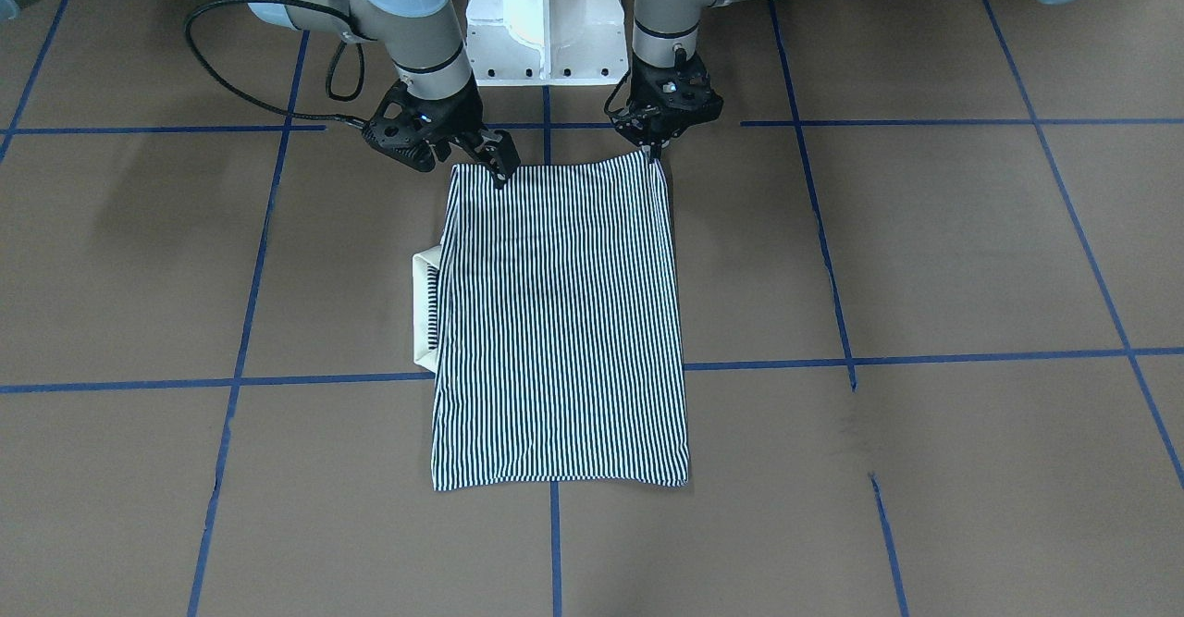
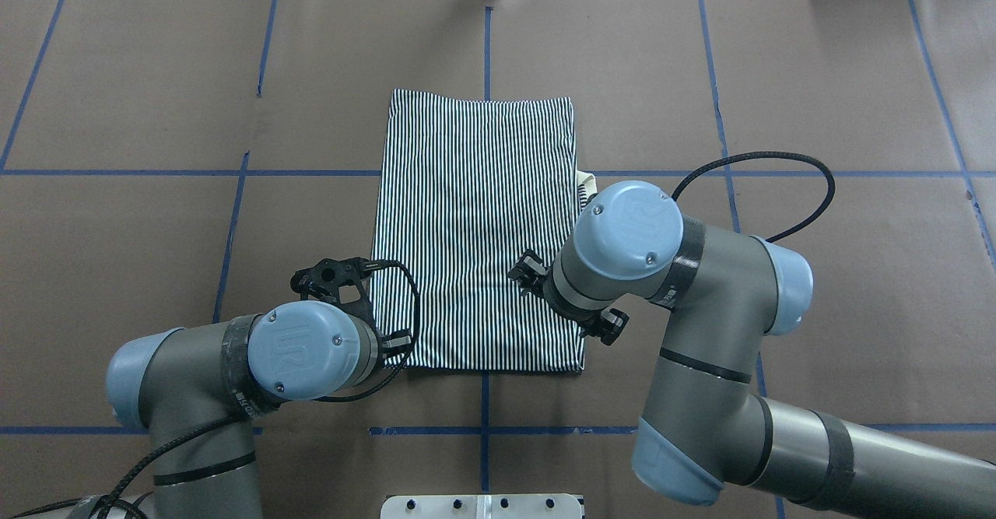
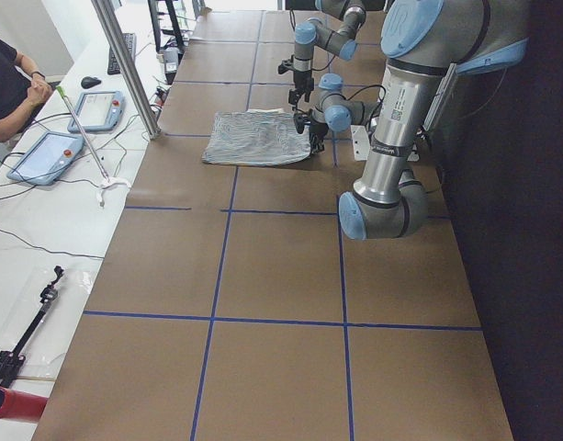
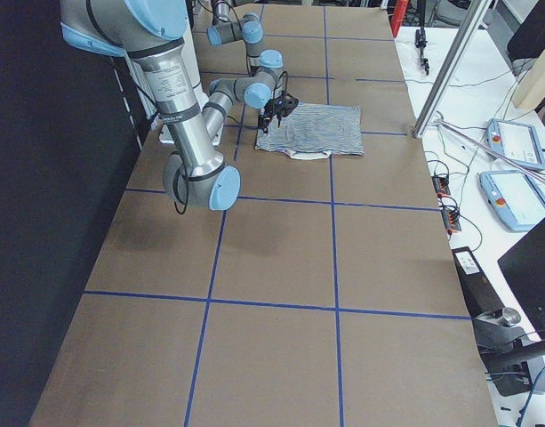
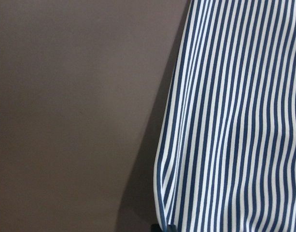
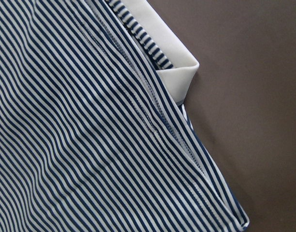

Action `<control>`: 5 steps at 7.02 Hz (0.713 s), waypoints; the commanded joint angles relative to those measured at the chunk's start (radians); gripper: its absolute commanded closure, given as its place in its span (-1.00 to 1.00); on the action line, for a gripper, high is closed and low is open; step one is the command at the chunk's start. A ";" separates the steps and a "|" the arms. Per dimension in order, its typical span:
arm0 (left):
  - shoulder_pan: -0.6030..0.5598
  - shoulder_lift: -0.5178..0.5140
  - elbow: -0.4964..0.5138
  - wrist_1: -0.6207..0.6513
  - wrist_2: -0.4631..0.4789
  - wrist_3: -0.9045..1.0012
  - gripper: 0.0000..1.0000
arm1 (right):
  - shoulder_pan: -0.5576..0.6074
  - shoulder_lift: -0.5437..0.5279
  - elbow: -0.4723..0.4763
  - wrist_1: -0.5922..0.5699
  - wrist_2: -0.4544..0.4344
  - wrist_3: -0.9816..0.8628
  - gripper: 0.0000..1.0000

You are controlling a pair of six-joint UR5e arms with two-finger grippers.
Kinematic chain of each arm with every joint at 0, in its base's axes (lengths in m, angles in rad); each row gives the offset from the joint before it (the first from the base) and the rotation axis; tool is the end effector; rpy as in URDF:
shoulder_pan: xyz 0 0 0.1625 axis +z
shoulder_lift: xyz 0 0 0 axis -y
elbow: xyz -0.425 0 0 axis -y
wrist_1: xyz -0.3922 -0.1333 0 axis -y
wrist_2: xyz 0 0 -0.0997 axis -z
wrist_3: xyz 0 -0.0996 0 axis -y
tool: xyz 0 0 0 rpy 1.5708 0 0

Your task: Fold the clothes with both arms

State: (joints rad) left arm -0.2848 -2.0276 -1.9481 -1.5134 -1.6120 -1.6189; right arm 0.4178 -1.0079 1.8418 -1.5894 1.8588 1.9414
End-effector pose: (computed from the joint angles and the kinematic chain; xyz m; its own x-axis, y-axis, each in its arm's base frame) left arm 0.5317 -0.2903 0.2545 0.6715 -0.2467 -0.6987 0.2856 0.9563 -0.0630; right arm -0.5316 -0.3509 0.2244 0.5117 0.6071 0.6080 -0.4135 0.7943 -0.4452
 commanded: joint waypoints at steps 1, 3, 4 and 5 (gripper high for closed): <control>-0.002 0.000 0.000 -0.001 0.000 0.001 1.00 | -0.030 0.110 -0.164 -0.001 -0.029 0.129 -1.00; -0.002 0.000 -0.002 -0.001 0.000 0.001 1.00 | -0.066 0.095 -0.185 -0.004 -0.033 0.131 -1.00; -0.002 0.000 -0.002 0.001 0.000 0.001 1.00 | -0.076 0.088 -0.182 -0.010 -0.049 0.134 -1.00; -0.002 0.000 -0.002 0.001 0.000 0.001 1.00 | -0.086 0.074 -0.182 -0.011 -0.050 0.134 -1.00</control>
State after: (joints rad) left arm -0.2868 -2.0277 -1.9496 -1.5129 -1.6122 -1.6183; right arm 0.3460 -0.9199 1.6610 -1.5974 1.8157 2.0736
